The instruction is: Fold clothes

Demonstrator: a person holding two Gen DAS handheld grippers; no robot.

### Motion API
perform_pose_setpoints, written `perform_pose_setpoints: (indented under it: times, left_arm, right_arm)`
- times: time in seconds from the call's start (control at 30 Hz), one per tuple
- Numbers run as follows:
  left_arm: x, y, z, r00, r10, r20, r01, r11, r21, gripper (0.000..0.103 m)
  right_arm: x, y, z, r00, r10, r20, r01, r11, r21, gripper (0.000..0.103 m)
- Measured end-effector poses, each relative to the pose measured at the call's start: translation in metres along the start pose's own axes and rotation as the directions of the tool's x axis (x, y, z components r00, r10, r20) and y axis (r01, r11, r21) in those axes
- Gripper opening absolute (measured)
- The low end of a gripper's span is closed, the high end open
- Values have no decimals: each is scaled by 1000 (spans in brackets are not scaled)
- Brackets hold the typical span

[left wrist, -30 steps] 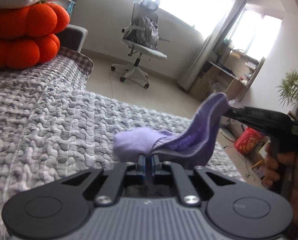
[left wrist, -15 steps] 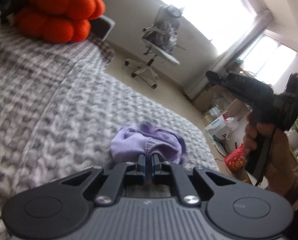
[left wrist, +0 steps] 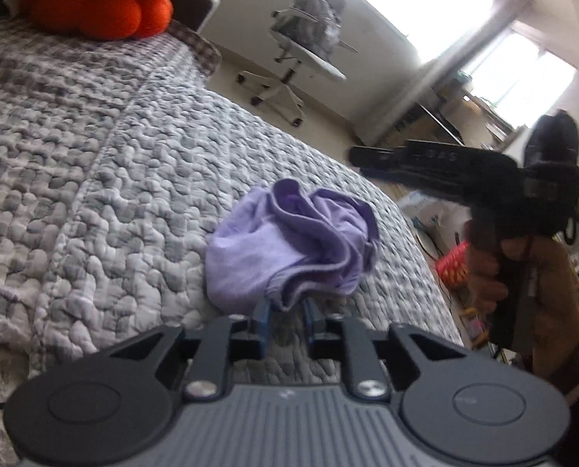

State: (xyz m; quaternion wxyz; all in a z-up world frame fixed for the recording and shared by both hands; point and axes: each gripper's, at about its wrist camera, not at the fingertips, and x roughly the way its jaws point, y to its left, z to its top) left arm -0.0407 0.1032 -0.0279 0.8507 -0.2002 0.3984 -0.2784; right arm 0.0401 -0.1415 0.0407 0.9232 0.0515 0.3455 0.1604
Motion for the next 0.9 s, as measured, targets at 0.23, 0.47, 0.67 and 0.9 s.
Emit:
perform_pose_setpoints:
  times: [0.23, 0.47, 0.67, 0.9]
  left_arm:
    - [-19, 3, 1, 999, -27, 26, 26, 999, 29, 33]
    - [-12, 1, 1, 999, -30, 29, 29, 999, 40, 33]
    - [0, -8, -1, 999, -45, 14, 44, 995, 90, 33]
    - [17, -20, -5, 998, -57, -12, 58, 984, 168, 41]
  right_arm:
    - [4, 25, -19, 998, -5, -58, 4, 1000, -18, 59]
    - [9, 45, -44, 992, -59, -109, 51, 996, -72, 59]
    - [15, 42, -58, 987, -93, -133, 84, 994, -69, 58]
    - [13, 27, -65, 988, -103, -118, 103, 995, -1, 20]
